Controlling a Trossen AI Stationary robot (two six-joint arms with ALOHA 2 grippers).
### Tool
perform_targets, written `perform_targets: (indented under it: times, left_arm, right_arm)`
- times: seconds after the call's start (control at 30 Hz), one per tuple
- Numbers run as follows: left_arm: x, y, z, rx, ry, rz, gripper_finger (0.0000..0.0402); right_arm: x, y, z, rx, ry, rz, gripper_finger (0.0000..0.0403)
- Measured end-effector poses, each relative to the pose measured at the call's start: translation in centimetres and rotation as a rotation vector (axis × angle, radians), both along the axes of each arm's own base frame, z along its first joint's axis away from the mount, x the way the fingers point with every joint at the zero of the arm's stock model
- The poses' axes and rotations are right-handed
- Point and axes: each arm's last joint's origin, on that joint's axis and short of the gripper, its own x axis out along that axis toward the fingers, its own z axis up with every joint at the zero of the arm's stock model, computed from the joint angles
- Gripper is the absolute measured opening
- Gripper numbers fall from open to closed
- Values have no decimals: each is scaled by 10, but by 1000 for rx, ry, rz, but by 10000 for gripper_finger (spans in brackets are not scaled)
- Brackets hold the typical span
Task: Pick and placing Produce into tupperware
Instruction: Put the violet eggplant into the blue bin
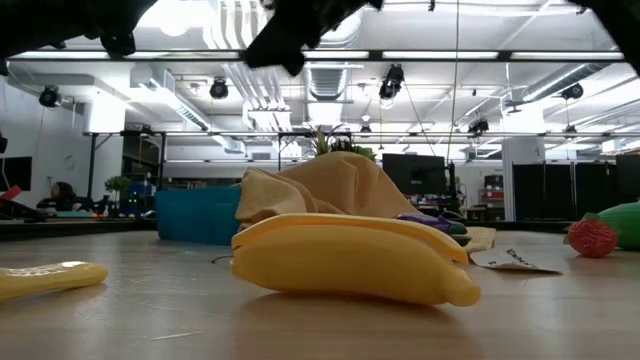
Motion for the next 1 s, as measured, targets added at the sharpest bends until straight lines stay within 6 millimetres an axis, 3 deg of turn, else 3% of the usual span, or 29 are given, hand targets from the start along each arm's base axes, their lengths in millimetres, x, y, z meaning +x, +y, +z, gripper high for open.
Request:
perform_targets:
  times: [0.33, 0.57, 0.83, 1.0]
  left_arm:
    - [0, 0, 0, 0, 0, 0, 151]
    - [0, 0, 0, 1, -1, 0, 151]
    - [-1, 0, 2, 9, -16, 3, 151]
    - [-1, 0, 2, 9, -25, 4, 151]
  right_arm:
    - [-99, 29, 17, -82, -146, -226, 104]
    - [-154, 65, 21, -72, -339, -178, 104]
    - [-177, 72, 5, -92, -418, -119, 106]
    - [-177, 74, -3, -49, -364, -85, 164]
